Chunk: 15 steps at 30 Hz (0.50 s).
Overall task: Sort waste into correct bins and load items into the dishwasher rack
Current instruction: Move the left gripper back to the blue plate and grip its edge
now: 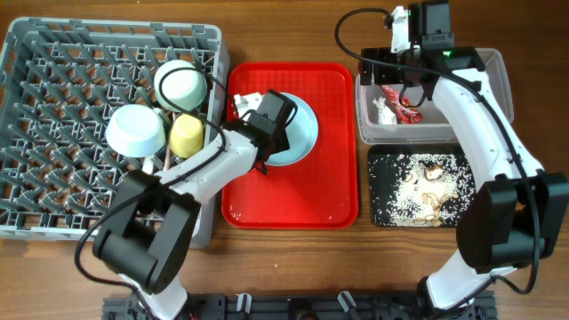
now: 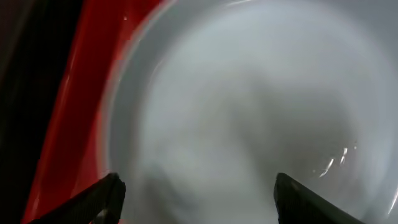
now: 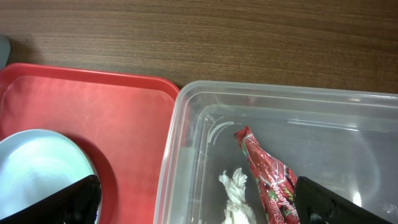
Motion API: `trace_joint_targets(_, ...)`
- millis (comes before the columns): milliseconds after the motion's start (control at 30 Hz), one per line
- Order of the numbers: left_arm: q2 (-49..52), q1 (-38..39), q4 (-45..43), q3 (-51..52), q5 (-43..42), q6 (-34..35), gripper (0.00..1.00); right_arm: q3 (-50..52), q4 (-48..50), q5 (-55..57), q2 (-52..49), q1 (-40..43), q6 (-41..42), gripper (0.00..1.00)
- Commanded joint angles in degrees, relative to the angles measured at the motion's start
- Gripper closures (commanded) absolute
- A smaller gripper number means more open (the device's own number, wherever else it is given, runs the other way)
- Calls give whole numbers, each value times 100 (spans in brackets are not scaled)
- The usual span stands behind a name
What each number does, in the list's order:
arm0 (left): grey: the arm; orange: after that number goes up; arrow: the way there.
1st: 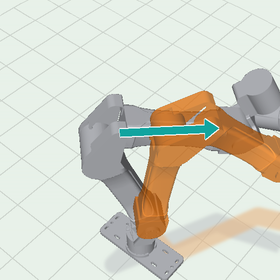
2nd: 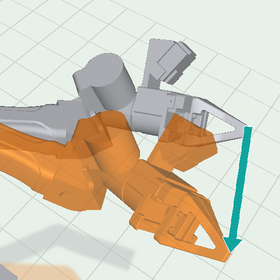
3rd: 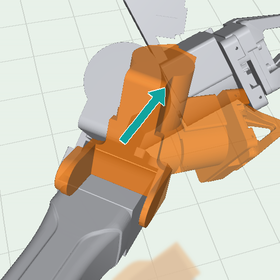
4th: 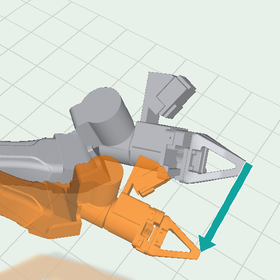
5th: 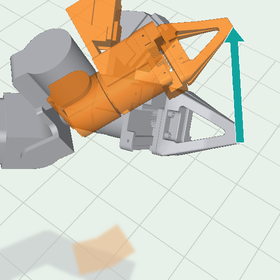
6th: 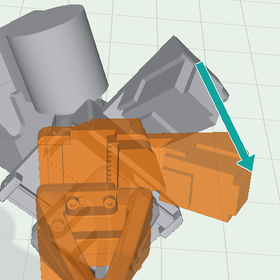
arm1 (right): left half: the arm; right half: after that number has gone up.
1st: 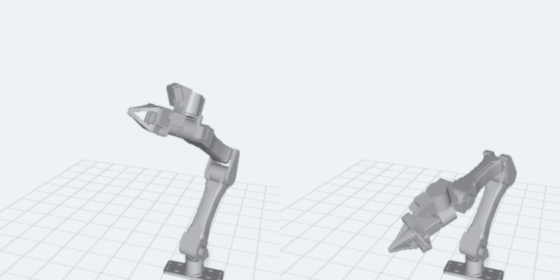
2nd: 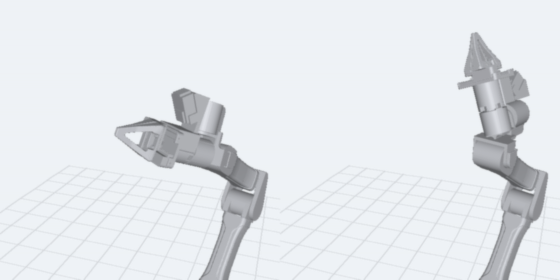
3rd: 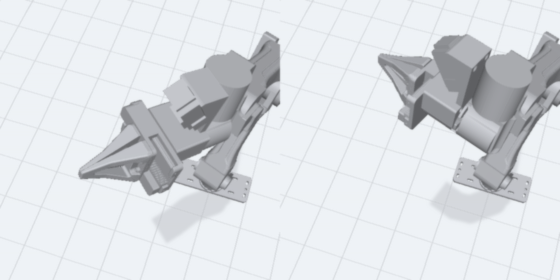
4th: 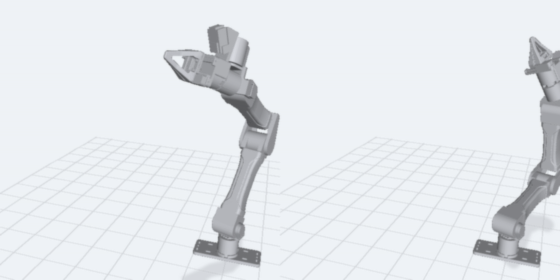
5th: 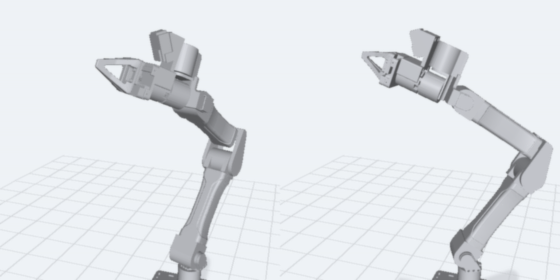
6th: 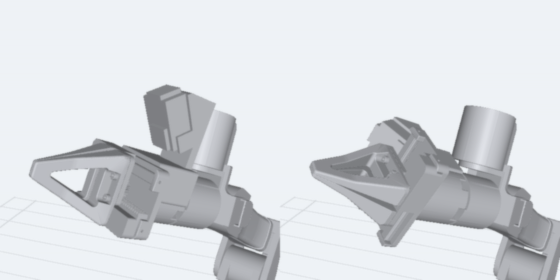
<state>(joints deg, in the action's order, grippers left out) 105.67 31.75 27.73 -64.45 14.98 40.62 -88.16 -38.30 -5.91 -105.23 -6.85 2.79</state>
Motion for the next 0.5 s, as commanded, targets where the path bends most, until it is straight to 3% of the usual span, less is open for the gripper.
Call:
trace_joint_targets(0,363,-52,0,7,116,361,21,-22,11,50,-42,-20,35,0)
trace_joint_targets(67,470,-52,-2,7,111,361,22,-22,13,50,-42,-20,35,0)
trace_joint_targets(100,485,-52,-2,7,107,361,27,-22,13,50,-42,-20,35,0)
trace_joint_targets(233,501,-46,-15,4,92,358,83,-22,13,50,-42,-20,35,0)
trace_joint_targets(467,387,-35,-79,4,-166,343,88,-22,13,50,-42,-20,37,1)
